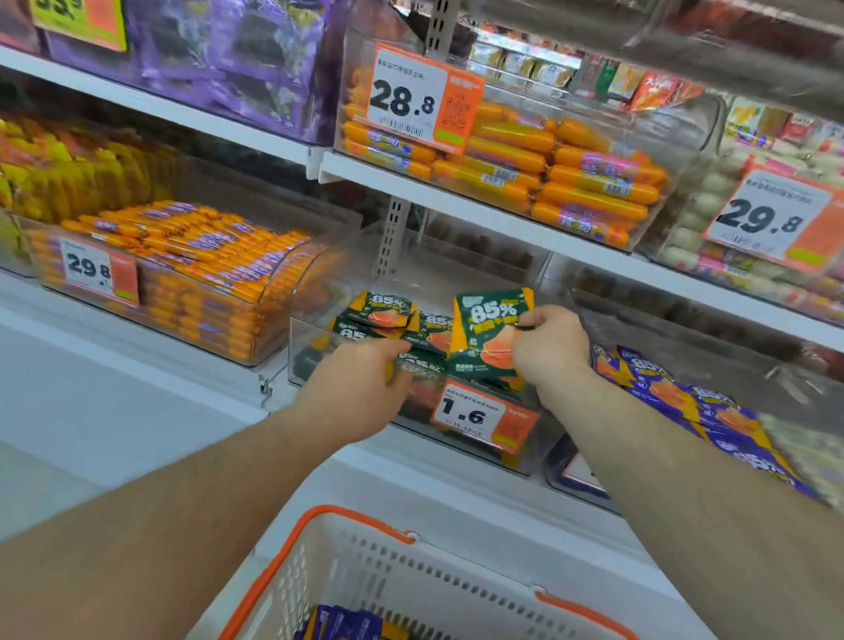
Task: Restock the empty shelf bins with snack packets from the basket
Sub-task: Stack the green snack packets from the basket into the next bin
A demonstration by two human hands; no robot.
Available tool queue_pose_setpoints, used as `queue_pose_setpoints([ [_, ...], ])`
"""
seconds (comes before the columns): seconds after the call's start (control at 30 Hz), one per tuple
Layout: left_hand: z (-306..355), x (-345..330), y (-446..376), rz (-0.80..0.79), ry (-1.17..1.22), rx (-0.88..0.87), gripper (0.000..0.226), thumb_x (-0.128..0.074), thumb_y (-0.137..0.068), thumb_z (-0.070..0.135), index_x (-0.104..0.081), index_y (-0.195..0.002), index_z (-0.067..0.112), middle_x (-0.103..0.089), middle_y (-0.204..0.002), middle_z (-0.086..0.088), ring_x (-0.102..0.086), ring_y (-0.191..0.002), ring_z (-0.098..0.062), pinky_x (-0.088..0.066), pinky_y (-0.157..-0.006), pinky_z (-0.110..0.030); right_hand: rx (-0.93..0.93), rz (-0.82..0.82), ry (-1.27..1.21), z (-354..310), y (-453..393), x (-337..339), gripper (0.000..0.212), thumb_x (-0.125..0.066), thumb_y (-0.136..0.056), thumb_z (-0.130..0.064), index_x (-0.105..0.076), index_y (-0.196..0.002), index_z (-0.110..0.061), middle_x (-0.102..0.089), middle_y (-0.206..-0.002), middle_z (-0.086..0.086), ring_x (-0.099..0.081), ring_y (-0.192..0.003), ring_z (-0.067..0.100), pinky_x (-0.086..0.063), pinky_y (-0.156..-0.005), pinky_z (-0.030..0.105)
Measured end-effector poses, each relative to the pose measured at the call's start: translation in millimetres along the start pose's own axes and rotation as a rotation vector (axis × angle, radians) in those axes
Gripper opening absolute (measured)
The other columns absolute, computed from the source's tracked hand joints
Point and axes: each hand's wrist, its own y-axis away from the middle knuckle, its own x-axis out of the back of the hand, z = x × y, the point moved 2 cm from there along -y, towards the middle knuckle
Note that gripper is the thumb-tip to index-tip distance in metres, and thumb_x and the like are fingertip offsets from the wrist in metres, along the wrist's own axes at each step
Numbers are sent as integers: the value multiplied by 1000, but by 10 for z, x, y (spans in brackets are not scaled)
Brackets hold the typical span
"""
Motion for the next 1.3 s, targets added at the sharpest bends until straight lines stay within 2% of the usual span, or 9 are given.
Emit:
queue_pose_setpoints([
  [0.3,-22,7,27,-45,-33,-8,53,-52,-93,17,-45,-145,28,-67,-117,-1,-63,-99,-18,-52,-88,-31,-66,-322,537,183,-172,-118,36,-62,-88,-5,-59,-123,1,-60,-127,18,-56,-119,33,-46,-89,34],
  [0.57,-26,-13,46,-38,-53,-17,51,-53,-92,19,-48,-142,29,-64,-125,-5,-63,-106,-22,-53,-91,-37,-3,-535,1007,1,11,-204,36,-34,-103,-13,-56,-129,-3,-53,-135,13,-51,-124,26,-41,-101,35],
  [0.7,-27,-20,29,-42,-74,-18,50,-53,-93,20,-48,-142,28,-63,-127,-5,-63,-105,-24,-53,-92,-38,76,-553,1018,-57,9,-205,35,-35,-101,-11,-58,-125,-2,-59,-117,12,-54,-97,23,-49,-79,30],
  [0.83,-19,-34,33,-67,-73,-29,49,-52,-92,19,-49,-141,27,-56,-140,1,-63,-108,-22,-54,-91,-38,80,-724,839,39,-74,-311,33,-43,-100,-18,-60,-126,-5,-61,-127,11,-57,-117,27,-46,-100,36],
  [0.97,-6,-46,55,-50,-85,-92,49,-51,-92,16,-50,-140,27,-41,-150,14,-59,-115,-18,-50,-89,-31,95,-828,900,102,-35,-310,34,-43,-103,-27,-66,-116,-6,-67,-116,10,-65,-107,23,-50,-95,36],
  [1.07,18,-74,116,-15,-78,-193,45,-52,-89,13,-60,-130,31,-60,-132,14,-59,-86,-10,-50,-77,-27,134,-761,897,104,-30,-315,34,-41,-102,-22,-66,-114,-2,-66,-116,13,-63,-109,26,-49,-93,35],
  [1.17,61,-137,191,-68,-82,-261,30,-56,-86,13,-73,-105,28,-71,-96,9,-62,-82,-15,-50,-73,-28,446,-326,702,101,-20,-283,27,-45,-93,-14,-67,-103,-2,-64,-108,18,-60,-104,36,-49,-83,37],
  [1.23,49,-238,261,-283,-175,-260,25,-55,-89,17,-72,-106,25,-71,-106,7,-64,-98,-16,-51,-84,-30,830,118,419,122,180,-200,21,-49,-84,-11,-66,-92,-2,-59,-96,19,-57,-90,39,-46,-73,42],
  [1.3,-34,-386,346,-613,-325,-223,28,-53,-93,21,-67,-117,23,-65,-123,7,-58,-114,-14,-45,-95,-26,1132,203,250,261,597,-214,13,-55,-79,-7,-65,-84,-1,-56,-85,19,-54,-78,36,-41,-65,41],
])
